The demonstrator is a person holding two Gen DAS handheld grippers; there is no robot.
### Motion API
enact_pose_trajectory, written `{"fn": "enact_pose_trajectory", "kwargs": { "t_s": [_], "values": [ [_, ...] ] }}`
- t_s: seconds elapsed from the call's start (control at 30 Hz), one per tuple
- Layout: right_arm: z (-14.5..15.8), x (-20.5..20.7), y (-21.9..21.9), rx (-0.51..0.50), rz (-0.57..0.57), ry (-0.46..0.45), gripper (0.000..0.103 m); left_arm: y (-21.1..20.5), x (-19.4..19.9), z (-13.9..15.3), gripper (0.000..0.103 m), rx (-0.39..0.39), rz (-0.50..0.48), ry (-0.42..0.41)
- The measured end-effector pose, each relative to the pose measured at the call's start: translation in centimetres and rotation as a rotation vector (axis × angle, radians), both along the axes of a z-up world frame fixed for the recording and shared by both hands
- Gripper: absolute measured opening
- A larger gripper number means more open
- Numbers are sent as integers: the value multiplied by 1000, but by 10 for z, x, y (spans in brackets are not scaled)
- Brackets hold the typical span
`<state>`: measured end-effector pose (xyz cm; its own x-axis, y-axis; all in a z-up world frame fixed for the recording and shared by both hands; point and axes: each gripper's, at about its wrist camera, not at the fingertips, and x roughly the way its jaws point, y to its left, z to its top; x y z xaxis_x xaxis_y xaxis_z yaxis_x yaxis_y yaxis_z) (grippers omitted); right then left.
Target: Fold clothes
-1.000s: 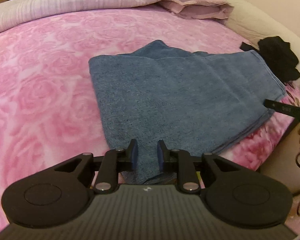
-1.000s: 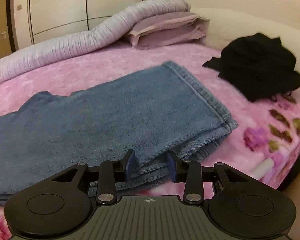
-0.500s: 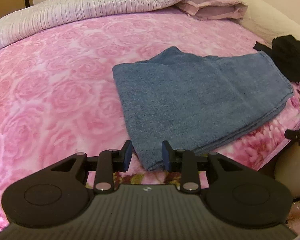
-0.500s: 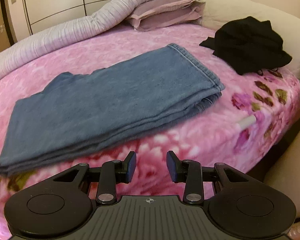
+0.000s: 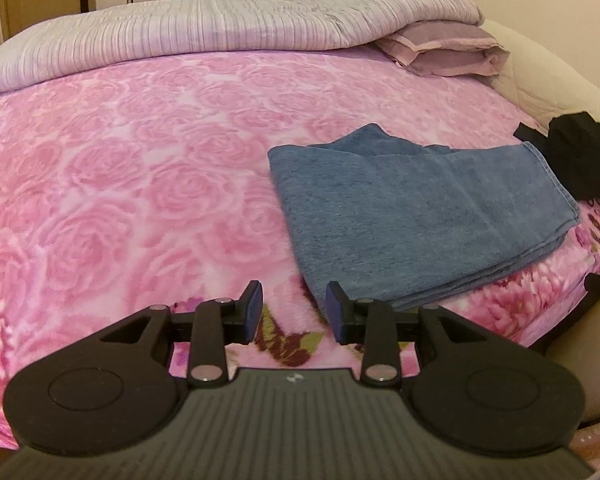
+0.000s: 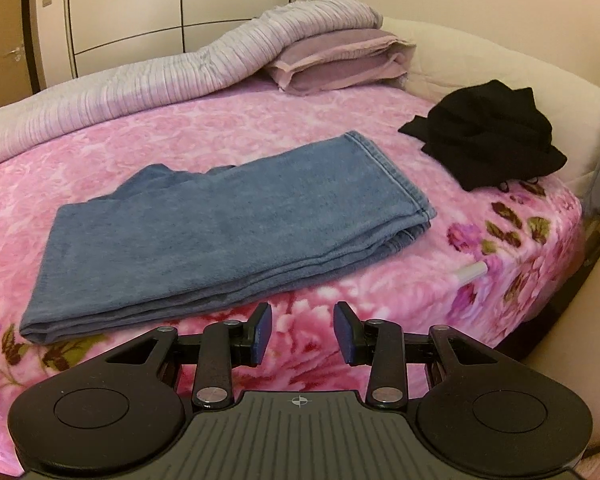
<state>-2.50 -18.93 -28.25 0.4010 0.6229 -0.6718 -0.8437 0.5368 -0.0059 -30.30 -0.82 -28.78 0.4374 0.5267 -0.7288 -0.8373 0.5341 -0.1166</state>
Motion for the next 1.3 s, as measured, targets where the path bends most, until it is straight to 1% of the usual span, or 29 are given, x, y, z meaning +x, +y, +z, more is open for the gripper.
{"fn": "enact_pose_trajectory", "kwargs": {
  "t_s": [0.13,0.3,0.43,0.5,0.53,0.57,0.6,0.7,0.77,0.8,0.83,0.9,0.93,1.0,1.1,1.2,1.3],
  "values": [
    [-1,1,1,2,3,-2,38,3,-5,-4,30,-16,-5,-40],
    [-6,6,5,9,0,5,39,4,7,-13,28,-6,-70,-86],
    [-11,12,9,26,0,10,39,8,26,-36,28,-12,-126,-72],
    [-14,14,12,34,2,16,39,10,36,-54,29,-29,-150,-22],
    [-16,15,15,35,6,20,39,10,38,-64,33,-38,-160,0],
    [-18,16,17,35,10,24,39,11,40,-73,33,-46,-171,19],
    [-21,17,19,36,15,29,39,9,40,-74,33,-40,-179,20],
    [-26,13,27,36,49,22,39,16,27,-63,30,-106,-158,-18],
    [-27,0,35,37,122,-22,40,20,15,-55,29,-142,-134,-46],
    [-28,-7,39,37,162,-45,44,23,7,-51,29,-152,-117,-61],
    [-28,-17,42,36,218,-84,49,26,0,-48,29,-153,-97,-51],
    [-32,-45,49,22,362,-176,56,34,-15,-43,26,-152,-54,-22],
    [-36,-61,52,10,441,-224,57,38,-22,-43,26,-161,-33,-24],
    [-44,-91,57,-20,588,-305,59,46,-36,-43,26,-180,11,-34],
    [-58,-134,64,-64,773,-411,60,54,-55,-43,26,-224,58,-90],
    [-71,-164,69,-95,880,-489,61,53,-62,-45,26,-233,41,-92],
    [-84,-178,73,-117,926,-563,62,50,-68,-46,26,-239,21,-92]
  ]
}}
